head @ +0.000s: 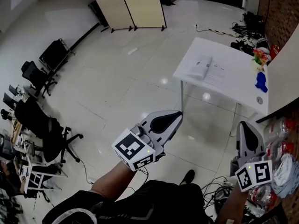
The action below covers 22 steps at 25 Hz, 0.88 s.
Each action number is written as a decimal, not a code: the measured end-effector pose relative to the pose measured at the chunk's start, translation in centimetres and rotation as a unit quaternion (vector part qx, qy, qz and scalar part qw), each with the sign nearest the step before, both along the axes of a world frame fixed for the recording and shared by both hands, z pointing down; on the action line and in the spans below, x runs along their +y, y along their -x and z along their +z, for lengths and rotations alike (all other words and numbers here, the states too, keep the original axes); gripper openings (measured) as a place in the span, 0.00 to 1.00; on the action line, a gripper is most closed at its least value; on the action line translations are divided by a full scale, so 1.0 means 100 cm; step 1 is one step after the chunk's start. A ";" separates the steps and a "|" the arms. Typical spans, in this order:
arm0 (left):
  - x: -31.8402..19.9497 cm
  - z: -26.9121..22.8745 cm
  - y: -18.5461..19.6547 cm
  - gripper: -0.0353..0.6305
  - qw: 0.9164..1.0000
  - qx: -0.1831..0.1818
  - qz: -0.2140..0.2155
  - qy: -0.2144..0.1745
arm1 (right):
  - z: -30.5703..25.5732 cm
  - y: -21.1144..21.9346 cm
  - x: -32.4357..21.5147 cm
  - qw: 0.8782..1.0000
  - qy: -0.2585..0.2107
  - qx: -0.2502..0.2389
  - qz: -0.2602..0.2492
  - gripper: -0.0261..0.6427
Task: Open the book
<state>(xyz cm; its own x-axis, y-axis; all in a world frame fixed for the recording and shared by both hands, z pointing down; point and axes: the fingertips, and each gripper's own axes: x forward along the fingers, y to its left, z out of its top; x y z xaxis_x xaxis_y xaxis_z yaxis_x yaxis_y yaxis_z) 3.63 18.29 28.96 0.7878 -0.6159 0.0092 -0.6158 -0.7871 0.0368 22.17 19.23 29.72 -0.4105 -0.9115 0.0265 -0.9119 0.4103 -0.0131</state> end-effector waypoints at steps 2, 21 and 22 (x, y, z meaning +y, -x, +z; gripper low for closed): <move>0.022 -0.001 0.022 0.05 1.000 0.007 0.010 -0.007 | 0.001 0.017 0.018 1.000 0.003 -0.005 0.016 0.04; 0.152 0.004 0.140 0.05 0.997 0.030 0.065 0.007 | 0.000 0.148 0.182 0.995 0.029 0.007 0.090 0.04; 0.157 0.002 0.137 0.05 0.997 0.030 0.066 0.007 | -0.002 0.146 0.188 0.995 0.029 0.006 0.091 0.04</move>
